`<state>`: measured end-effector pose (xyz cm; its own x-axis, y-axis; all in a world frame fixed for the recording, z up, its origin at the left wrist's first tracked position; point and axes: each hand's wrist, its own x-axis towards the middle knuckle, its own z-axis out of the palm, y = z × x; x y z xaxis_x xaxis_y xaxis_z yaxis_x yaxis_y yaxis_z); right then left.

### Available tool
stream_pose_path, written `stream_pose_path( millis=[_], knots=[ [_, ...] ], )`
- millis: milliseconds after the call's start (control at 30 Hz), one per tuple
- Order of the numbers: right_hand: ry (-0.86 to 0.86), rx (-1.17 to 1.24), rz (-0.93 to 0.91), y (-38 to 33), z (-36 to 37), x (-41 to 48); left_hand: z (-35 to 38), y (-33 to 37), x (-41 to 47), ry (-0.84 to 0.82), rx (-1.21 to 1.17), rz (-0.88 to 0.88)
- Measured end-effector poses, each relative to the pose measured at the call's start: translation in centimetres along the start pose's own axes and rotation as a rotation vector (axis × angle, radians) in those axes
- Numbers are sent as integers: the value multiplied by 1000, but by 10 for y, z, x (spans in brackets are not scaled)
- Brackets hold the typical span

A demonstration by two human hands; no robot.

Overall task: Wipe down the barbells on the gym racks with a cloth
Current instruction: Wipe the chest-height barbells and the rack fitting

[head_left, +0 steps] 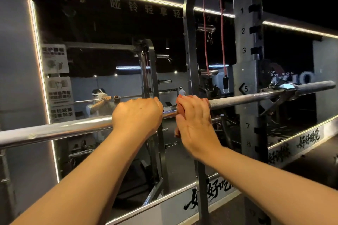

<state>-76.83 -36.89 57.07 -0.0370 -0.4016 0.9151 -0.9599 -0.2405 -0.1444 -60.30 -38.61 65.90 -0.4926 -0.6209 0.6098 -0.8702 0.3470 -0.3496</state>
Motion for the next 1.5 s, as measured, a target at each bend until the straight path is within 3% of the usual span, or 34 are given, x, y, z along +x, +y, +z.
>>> stream_pose_path(
  millis=[67, 200, 267, 367, 533, 600, 700, 800, 900, 967, 1100, 1233, 1300, 1400, 1500],
  knots=[
    [-42, -120, 6, 7, -15, 30, 2, -1, 2, 18, -5, 3],
    [-283, -268, 122, 10, -26, 76, 7, -4, 3, 50, 3, 30],
    [-173, -351, 51, 4, -19, 65, 7, -4, 3, 51, 10, 27],
    [56, -48, 50, 3, 2, 22, 7, -2, 4, 14, 12, 23],
    [56, 4, -35, 8, -2, 6, 9, -3, 5, 36, -50, 14],
    [-9, -86, -16, 14, -19, 35, 10, -4, 5, 45, -68, 24],
    [-280, -336, 61, 23, -31, 72, 10, -5, 5, 61, -77, 49],
    [-257, -473, 52, 16, -25, 72, 11, -5, 6, 58, -56, 42],
    [-3, -172, 11, 11, -7, 32, 10, -4, 8, 22, -41, 13],
    [6, 32, 25, 7, 2, -1, 10, -3, 8, -1, -37, 5],
    [-30, -59, 13, 15, -14, 20, 11, -4, 8, 15, -24, 19],
    [-282, -366, 40, 19, -29, 70, 14, -5, 8, 60, -19, 43],
    [-218, -434, 58, 12, -21, 64, 14, -4, 7, 65, -6, 46],
    [-61, -76, 67, -3, 0, 18, 11, -2, 6, 32, 19, 29],
    [-82, -2, -18, -6, 9, -13, 8, 0, 7, -9, 22, 12]
  ],
)
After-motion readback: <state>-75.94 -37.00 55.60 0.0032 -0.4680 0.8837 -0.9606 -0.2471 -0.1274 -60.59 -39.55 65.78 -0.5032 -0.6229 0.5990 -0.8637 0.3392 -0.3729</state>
